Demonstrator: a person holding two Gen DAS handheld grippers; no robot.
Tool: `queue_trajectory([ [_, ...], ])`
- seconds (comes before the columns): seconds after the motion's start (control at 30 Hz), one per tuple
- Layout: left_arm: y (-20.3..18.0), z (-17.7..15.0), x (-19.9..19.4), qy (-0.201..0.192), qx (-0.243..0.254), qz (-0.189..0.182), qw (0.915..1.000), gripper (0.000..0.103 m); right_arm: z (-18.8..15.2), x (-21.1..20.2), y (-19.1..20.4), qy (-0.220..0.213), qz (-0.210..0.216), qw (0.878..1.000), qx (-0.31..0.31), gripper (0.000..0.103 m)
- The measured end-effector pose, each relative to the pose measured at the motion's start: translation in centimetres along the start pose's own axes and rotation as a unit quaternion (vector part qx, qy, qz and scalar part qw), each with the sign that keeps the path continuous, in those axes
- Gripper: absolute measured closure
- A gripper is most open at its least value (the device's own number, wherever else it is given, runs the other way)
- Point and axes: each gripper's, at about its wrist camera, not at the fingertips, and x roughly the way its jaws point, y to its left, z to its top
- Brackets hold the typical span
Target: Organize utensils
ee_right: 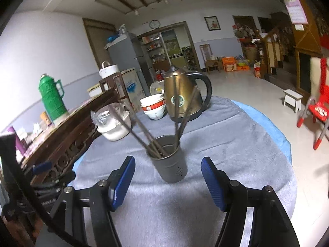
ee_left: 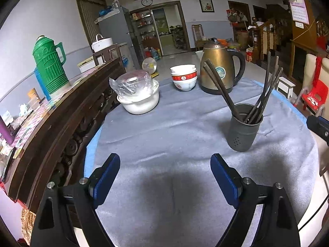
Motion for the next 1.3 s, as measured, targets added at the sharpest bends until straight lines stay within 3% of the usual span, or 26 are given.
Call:
queue_trajectory([
  [1.3,0.1,0.1,-0.5,-0.004,-0.024,-0.013,0.9996,0.013,-1.3,-2.1,2.2,-0.011,-0.032,0.998,-0.059,0.032],
])
